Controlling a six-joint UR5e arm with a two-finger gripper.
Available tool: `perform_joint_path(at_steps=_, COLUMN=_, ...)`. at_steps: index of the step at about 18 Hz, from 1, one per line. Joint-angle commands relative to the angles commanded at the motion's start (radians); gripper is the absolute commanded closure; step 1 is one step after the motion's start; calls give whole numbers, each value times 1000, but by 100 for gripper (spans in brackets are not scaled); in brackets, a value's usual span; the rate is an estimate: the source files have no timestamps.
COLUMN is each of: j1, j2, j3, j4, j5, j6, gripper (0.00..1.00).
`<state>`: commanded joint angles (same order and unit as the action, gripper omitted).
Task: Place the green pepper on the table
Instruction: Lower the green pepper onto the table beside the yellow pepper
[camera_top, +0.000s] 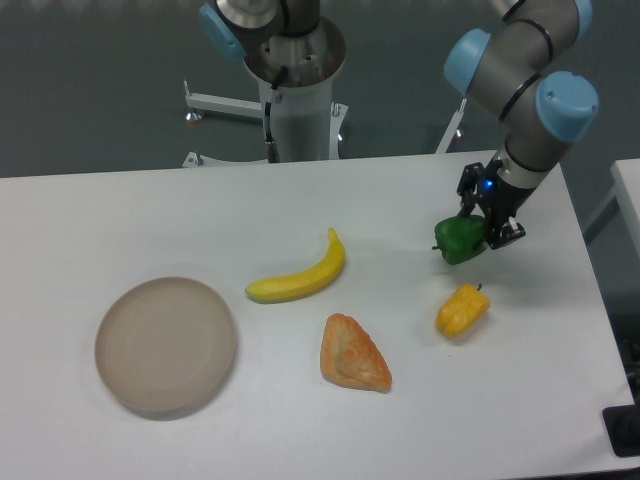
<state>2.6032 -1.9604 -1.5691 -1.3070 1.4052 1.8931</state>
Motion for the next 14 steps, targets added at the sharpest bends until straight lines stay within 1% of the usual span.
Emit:
perform_joint_path(at_steps=2, j1=1, j2=0, j3=-11, j4=0, j5=-26, j6=-3, gripper=56)
perform_joint_path(at_steps=6, j1=3, j2=0, j3=-37, j4=5, j5=-37, j6=-3, gripper=56)
perform_joint_path(at_steps=14, j1=3, j2=-2, j3=-65, j4=14, j5=-69, j6=-2, gripper=56)
